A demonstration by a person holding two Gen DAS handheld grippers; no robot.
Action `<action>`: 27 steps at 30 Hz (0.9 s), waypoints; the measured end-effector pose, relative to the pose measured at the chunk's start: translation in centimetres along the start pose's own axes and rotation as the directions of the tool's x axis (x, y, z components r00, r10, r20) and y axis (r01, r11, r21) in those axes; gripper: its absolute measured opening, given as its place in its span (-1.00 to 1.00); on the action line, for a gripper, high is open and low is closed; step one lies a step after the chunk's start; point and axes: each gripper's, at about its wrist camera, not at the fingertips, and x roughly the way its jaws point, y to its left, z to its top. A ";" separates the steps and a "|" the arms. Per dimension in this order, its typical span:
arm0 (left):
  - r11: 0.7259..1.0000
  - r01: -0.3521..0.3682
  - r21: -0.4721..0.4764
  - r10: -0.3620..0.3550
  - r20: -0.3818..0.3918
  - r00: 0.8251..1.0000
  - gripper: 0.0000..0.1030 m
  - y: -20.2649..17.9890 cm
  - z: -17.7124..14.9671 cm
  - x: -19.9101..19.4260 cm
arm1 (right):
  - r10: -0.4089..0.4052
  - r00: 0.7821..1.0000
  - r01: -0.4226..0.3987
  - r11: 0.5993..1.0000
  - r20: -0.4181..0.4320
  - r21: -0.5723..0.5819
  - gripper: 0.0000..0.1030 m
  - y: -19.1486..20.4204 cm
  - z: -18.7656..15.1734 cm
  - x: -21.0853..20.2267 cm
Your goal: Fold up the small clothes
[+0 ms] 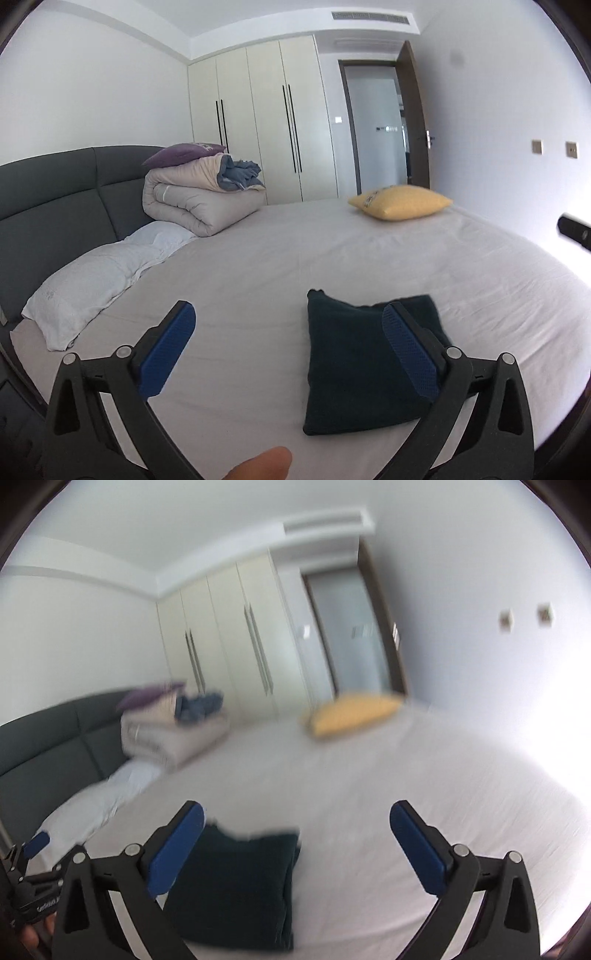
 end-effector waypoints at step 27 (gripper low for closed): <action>0.981 0.072 -0.180 -0.141 -0.411 0.901 1.00 -0.5 -8.5 3.1 | -0.114 0.950 0.051 0.975 -0.291 -0.217 1.00 3.7 -8.2 -2.4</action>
